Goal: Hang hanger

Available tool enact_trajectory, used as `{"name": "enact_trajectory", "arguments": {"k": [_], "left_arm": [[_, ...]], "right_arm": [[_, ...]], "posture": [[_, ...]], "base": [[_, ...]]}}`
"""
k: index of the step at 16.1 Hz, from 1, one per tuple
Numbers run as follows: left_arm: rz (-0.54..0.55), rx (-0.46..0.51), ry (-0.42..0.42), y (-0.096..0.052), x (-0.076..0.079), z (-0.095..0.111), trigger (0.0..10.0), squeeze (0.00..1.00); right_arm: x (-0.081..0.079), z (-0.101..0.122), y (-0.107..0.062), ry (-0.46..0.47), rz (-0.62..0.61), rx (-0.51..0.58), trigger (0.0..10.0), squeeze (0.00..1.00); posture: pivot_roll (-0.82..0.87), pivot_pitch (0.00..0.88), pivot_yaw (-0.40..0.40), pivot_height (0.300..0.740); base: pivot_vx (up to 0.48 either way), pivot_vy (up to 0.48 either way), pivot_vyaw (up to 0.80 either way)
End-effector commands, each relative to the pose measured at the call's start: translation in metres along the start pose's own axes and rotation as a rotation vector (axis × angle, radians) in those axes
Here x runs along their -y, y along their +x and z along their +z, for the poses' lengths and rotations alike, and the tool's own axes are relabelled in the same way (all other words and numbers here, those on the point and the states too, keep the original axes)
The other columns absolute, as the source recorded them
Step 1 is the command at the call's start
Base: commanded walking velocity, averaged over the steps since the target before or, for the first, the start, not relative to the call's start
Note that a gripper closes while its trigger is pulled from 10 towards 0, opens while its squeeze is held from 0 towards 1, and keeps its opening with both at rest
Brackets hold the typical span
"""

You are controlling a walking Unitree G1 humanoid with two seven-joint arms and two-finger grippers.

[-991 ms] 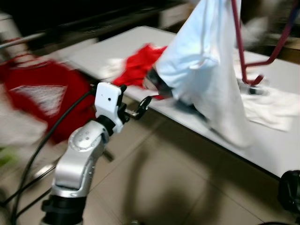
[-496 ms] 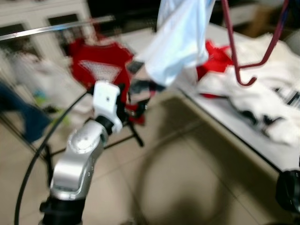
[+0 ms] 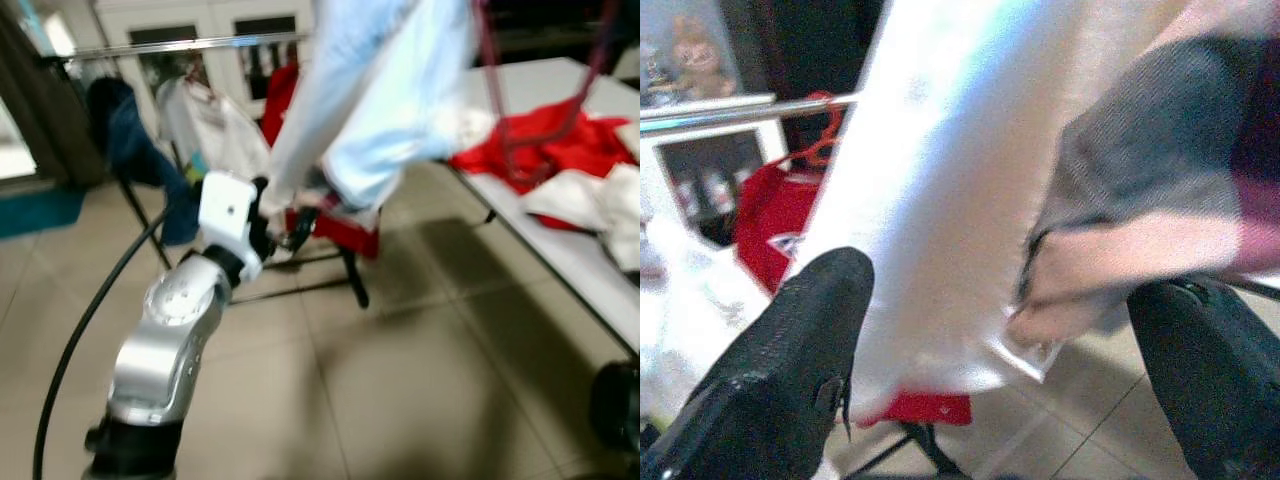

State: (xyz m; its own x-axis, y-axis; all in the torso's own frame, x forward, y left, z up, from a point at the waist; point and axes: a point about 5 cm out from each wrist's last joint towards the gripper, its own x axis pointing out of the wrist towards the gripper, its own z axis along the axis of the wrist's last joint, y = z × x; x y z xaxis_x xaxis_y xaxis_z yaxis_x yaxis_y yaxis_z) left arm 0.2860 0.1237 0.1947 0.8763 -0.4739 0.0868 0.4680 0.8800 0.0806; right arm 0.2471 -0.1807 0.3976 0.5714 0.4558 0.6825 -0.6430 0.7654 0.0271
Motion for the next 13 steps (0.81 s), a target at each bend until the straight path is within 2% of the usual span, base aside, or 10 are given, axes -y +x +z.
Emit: {"name": "enact_trajectory", "arguments": {"k": [1, 5, 6, 7, 8, 12, 13], "left_arm": [[0.012, -0.004, 0.002, -0.001, -0.002, 0.000, 10.0, 0.90], [0.012, -0.004, 0.002, -0.001, -0.002, 0.000, 10.0, 0.90], [0.014, -0.002, 0.003, -0.002, -0.002, 0.000, 10.0, 0.89], [0.012, -0.088, 0.054, -0.008, -0.004, -0.016, 10.0, 0.85], [0.010, -0.096, 0.059, -0.009, -0.004, -0.017, 10.0, 0.85], [0.002, -0.099, 0.055, -0.010, -0.003, -0.017, 10.0, 0.85], [0.009, -0.118, 0.053, -0.011, -0.004, -0.022, 10.0, 0.85]], "right_arm": [[-0.006, 0.004, 0.002, 0.002, 0.035, 0.016, 10.0, 0.00], [-0.006, 0.004, 0.002, 0.002, 0.035, 0.016, 10.0, 0.00], [-0.006, -0.003, 0.001, 0.008, 0.029, -0.008, 10.0, 0.00], [0.028, -0.126, -0.058, -0.071, -0.313, -0.481, 10.0, 0.00], [0.028, -0.134, -0.064, -0.074, -0.336, -0.507, 10.0, 0.00], [0.033, -0.127, -0.059, -0.089, -0.341, -0.465, 10.0, 0.00], [0.036, -0.136, -0.067, -0.107, -0.369, -0.480, 10.0, 0.00]], "posture": [[-0.15, 0.000, 0.025, 0.740], [-0.15, 0.000, 0.025, 0.740], [-0.15, 0.000, 0.025, 0.740], [-0.14, 0.000, 0.008, 0.740], [-0.14, 0.000, 0.009, 0.740], [-0.14, 0.000, 0.013, 0.740], [-0.13, 0.000, 0.010, 0.740]], "base": [[0.000, 0.000, 0.80], [0.000, 0.000, 0.80], [0.000, 0.000, 0.80], [0.000, 0.000, 0.80], [0.000, 0.000, 0.80], [0.000, 0.000, 0.80], [0.000, 0.000, 0.80]]}}
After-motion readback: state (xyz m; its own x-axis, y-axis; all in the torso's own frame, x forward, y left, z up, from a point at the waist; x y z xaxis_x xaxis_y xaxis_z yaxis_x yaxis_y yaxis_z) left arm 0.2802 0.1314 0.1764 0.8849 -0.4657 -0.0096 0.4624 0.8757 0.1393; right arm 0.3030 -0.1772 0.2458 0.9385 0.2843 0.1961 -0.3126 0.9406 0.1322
